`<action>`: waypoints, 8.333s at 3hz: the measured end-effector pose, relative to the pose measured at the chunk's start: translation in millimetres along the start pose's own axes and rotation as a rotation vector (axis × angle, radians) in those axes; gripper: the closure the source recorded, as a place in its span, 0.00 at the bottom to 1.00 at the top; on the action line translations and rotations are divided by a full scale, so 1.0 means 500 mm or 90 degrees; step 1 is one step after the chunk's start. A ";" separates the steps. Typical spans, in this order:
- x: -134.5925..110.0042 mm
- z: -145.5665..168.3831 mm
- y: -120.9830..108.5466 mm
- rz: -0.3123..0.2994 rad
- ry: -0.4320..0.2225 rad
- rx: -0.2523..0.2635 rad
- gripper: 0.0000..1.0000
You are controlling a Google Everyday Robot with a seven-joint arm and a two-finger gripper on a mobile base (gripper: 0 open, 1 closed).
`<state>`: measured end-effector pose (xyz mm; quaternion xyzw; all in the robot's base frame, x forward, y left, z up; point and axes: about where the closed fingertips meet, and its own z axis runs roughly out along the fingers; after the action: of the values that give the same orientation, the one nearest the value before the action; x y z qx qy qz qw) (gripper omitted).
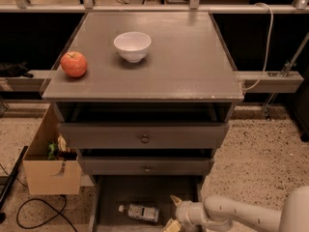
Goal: Pick blue plastic bottle from bottom drawer and place on counter
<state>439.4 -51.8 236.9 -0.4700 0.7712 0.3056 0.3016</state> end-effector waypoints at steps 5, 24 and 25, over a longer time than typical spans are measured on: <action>0.026 0.241 -0.036 -0.048 0.020 0.056 0.00; -0.640 -0.611 0.153 -0.424 -0.069 0.213 1.00; -0.640 -0.611 0.153 -0.424 -0.069 0.213 1.00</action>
Offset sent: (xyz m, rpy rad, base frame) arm -0.0005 0.0475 -0.0773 -0.0618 -0.0201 -0.0512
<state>436.0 -81.0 684.8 -0.6224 0.5983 0.0848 0.4975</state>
